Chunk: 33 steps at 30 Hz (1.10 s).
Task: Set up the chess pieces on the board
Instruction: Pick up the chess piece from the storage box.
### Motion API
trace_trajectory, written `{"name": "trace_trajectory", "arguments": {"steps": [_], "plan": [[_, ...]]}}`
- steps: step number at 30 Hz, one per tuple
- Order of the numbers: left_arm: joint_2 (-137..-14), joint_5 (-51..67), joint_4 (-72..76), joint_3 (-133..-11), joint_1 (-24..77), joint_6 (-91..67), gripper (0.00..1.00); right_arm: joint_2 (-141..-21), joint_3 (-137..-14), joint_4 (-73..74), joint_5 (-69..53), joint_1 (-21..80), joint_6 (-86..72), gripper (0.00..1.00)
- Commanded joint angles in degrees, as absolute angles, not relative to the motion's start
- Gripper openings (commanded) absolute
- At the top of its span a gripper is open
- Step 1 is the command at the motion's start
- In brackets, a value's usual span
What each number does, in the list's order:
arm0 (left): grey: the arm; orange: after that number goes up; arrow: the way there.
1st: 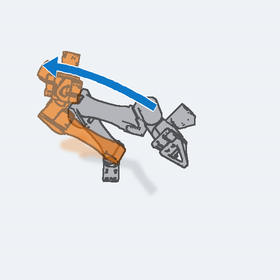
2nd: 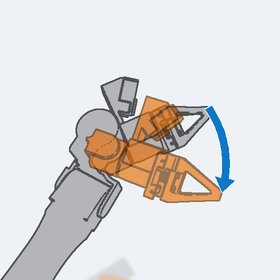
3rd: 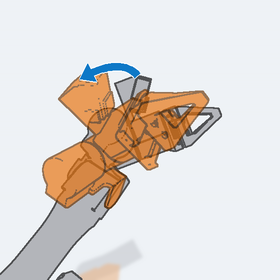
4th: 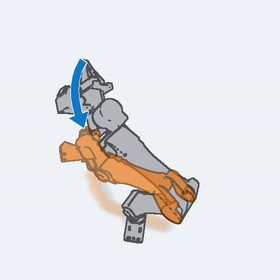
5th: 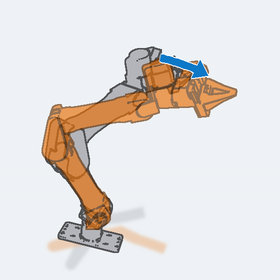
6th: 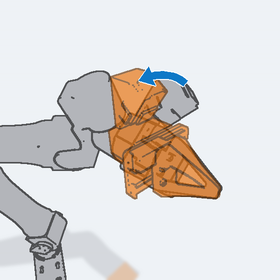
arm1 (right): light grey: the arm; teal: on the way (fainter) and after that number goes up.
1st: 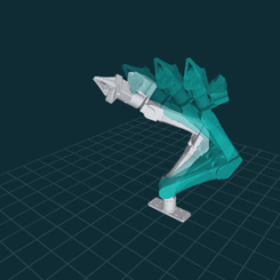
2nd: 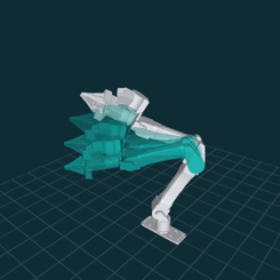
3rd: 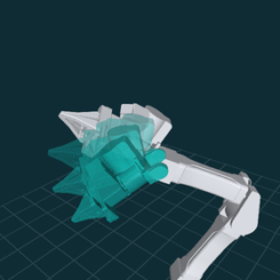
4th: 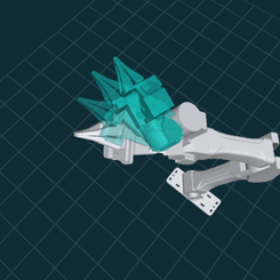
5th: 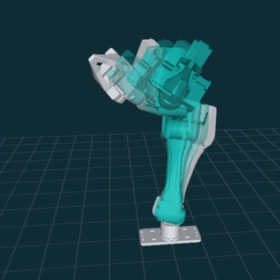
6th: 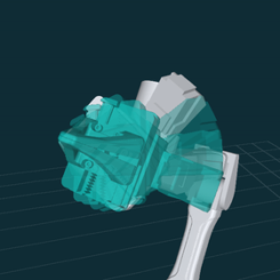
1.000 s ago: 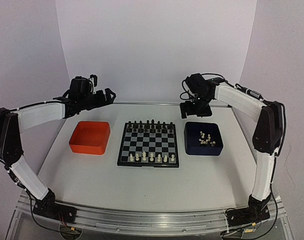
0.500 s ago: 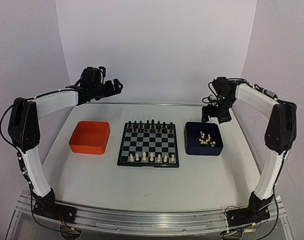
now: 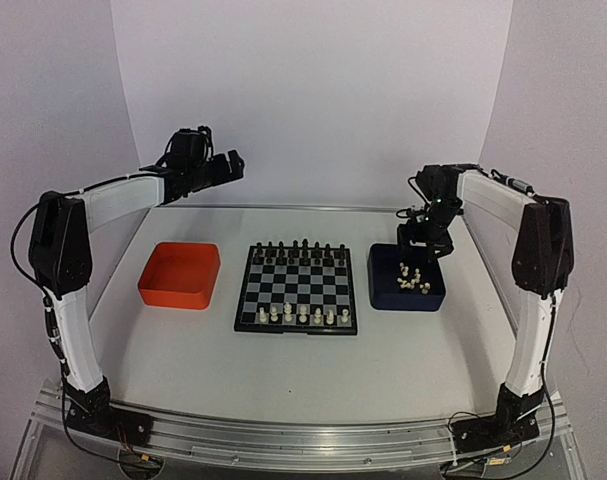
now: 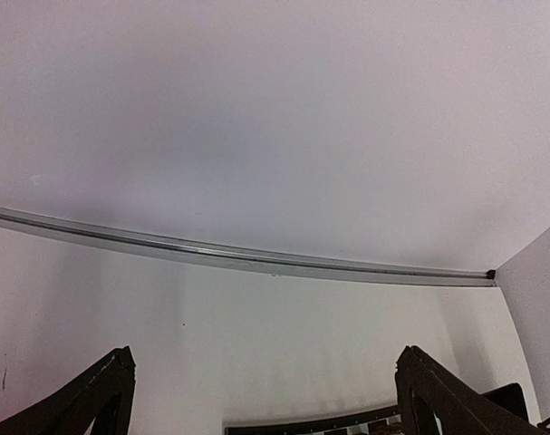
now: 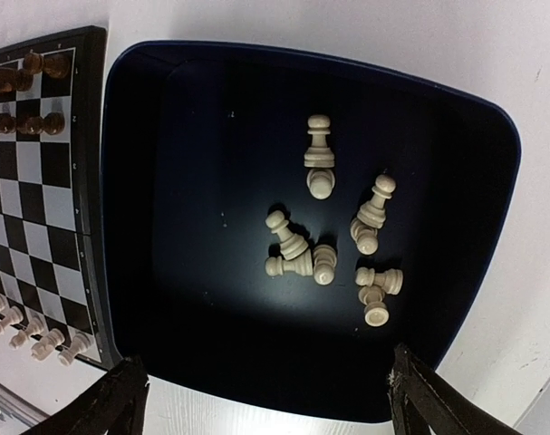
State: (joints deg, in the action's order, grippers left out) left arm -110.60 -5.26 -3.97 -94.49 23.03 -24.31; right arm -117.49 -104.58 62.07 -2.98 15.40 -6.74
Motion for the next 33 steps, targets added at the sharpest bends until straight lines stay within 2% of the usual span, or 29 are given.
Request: {"name": "trace_trajectory", "arguments": {"steps": [1, 14, 24, 33], "plan": [[-113.05, -7.57, -2.77, -98.97, 22.68, -22.91, 1.0, -119.71, -107.87, 64.82, -6.3, 15.1, -7.77, 0.87], [-117.14, -8.46, -0.25, -102.2, 22.38, -23.21, 1.0, -121.05, -107.78, 66.8, -0.6, 14.27, -7.47, 0.85], [-116.82, -6.9, -0.51, -102.14, 22.26, -22.67, 1.0, -121.43, -107.01, 71.31, 1.68, 13.45, -8.48, 0.69], [-116.01, -7.13, -0.33, -101.11, 22.24, -22.66, 1.0, -124.33, -109.23, 72.01, 0.91, 13.44, -8.53, 0.61]]}}
